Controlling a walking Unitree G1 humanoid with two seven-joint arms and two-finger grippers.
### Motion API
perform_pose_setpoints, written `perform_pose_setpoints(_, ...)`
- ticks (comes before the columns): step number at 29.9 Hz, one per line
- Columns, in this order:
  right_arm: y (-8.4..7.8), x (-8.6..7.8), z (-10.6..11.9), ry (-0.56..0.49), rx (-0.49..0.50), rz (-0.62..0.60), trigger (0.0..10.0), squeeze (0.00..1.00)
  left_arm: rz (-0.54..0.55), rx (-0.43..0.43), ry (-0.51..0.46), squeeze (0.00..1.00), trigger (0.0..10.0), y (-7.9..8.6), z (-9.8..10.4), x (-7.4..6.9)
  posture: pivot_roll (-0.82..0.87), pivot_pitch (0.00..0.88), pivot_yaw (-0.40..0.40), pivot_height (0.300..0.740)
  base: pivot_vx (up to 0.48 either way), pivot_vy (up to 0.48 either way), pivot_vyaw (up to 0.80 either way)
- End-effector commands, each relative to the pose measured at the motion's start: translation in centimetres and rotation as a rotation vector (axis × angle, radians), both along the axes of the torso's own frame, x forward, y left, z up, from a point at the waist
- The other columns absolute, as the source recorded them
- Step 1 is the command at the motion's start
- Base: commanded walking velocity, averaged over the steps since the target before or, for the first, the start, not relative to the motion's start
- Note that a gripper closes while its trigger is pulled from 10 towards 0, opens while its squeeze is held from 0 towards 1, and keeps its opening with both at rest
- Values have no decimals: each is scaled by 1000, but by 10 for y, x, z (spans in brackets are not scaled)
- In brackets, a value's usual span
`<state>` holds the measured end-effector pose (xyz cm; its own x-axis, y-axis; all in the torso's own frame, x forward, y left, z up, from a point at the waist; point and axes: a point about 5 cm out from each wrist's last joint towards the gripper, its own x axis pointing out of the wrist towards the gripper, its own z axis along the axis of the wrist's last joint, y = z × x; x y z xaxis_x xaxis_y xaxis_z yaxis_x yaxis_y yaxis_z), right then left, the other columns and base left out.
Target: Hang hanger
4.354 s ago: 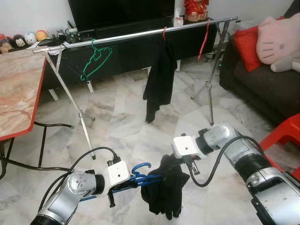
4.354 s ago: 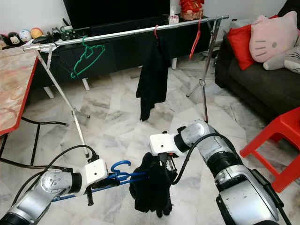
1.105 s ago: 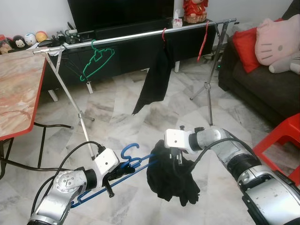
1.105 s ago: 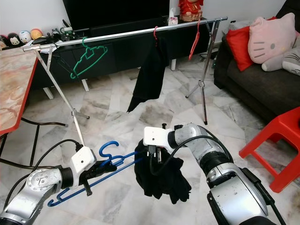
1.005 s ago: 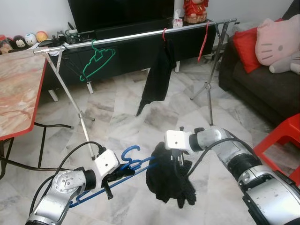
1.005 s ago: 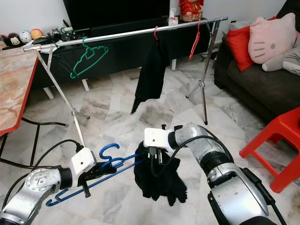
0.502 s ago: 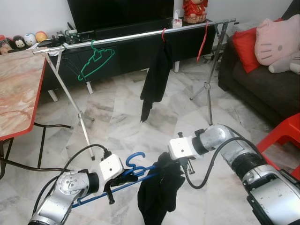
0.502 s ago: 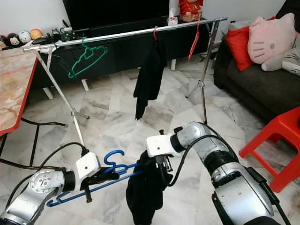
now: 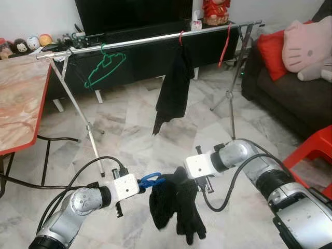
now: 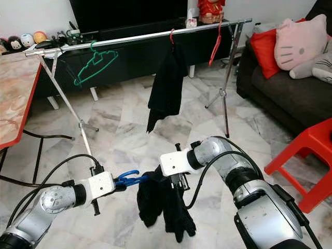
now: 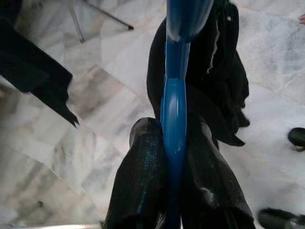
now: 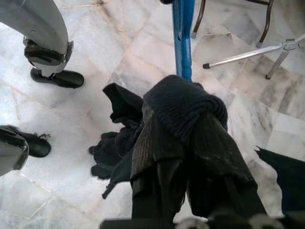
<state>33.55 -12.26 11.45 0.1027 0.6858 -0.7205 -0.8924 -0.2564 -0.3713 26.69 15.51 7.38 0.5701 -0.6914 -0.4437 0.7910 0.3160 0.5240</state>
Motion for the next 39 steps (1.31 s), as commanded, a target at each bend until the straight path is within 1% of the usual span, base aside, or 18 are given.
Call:
perform_pose_setpoints(1,4,0,3,-23,-5,35,10000,0,-25,42,-52,0,10000,4,4,3,-111,0,26,740,0,0,0)
perform_pose_setpoints(3,3,0,2,-39,-27,44,10000,0,-71,80,-97,0,10000,4,3,2,-110,0,26,740,0,0,0)
perform_pose_setpoints(4,3,0,2,-39,-27,44,10000,0,-71,80,-97,0,10000,4,3,2,-110,0,26,740,0,0,0)
perform_pose_setpoints(7,2,0,1,-50,-39,46,10000,0,-119,111,-127,0,10000,3,1,-1,-109,0,26,740,0,0,0)
perform_pose_setpoints(9,3,1,1,-63,-47,47,10000,0,-167,151,-151,0,10000,3,-1,-4,-109,0,27,740,0,0,0)
perform_pose_setpoints(11,3,1,0,-68,-51,48,10000,0,-180,161,-158,0,10000,3,-2,-5,-109,0,27,740,0,0,0)
perform_pose_setpoints(13,3,1,-2,-92,-75,55,10000,0,-225,202,-179,0,10000,3,-5,-7,-107,0,29,740,0,0,0)
perform_pose_setpoints(19,5,2,-1,-115,-62,53,10000,0,-267,229,-207,0,10000,3,-8,-8,-107,0,29,740,0,0,0)
perform_pose_setpoints(25,9,1,0,-126,-36,63,10000,0,-275,207,-224,0,10000,2,-9,-9,-107,0,31,740,0,0,0)
perform_pose_setpoints(27,9,3,0,-197,-79,83,10000,0,-365,265,-240,0,10000,2,-11,-14,-106,0,31,740,0,0,0)
perform_pose_setpoints(28,9,3,0,-197,-79,83,10000,0,-365,265,-240,0,10000,2,-11,-14,-106,0,31,740,0,0,0)
perform_pose_setpoints(29,8,5,0,-248,-114,85,10000,0,-415,308,-241,0,10000,3,-14,-17,-106,0,31,740,0,0,0)
perform_pose_setpoints(31,4,8,-3,-286,-157,65,10000,0,-418,335,-225,0,10000,6,-18,-18,-105,0,32,740,0,0,0)
perform_pose_setpoints(33,4,8,-3,-286,-157,65,10000,0,-418,335,-225,0,10000,6,-18,-18,-105,0,32,740,0,0,0)
perform_pose_setpoints(34,0,10,-6,-314,-190,41,10000,0,-417,348,-217,0,10000,7,-22,-18,-105,0,32,740,0,0,0)
perform_pose_setpoints(36,-3,10,-9,-327,-212,29,10000,0,-405,330,-219,0,10000,6,-23,-19,-106,0,32,740,0,0,0)
perform_pose_setpoints(37,-4,8,-12,-323,-211,31,10000,0,-382,298,-222,0,10000,4,-23,-19,-106,0,32,740,0,0,0)
perform_pose_setpoints(39,-3,8,-12,-320,-200,29,10000,0,-365,282,-225,0,10000,3,-22,-18,-107,0,33,740,0,0,0)
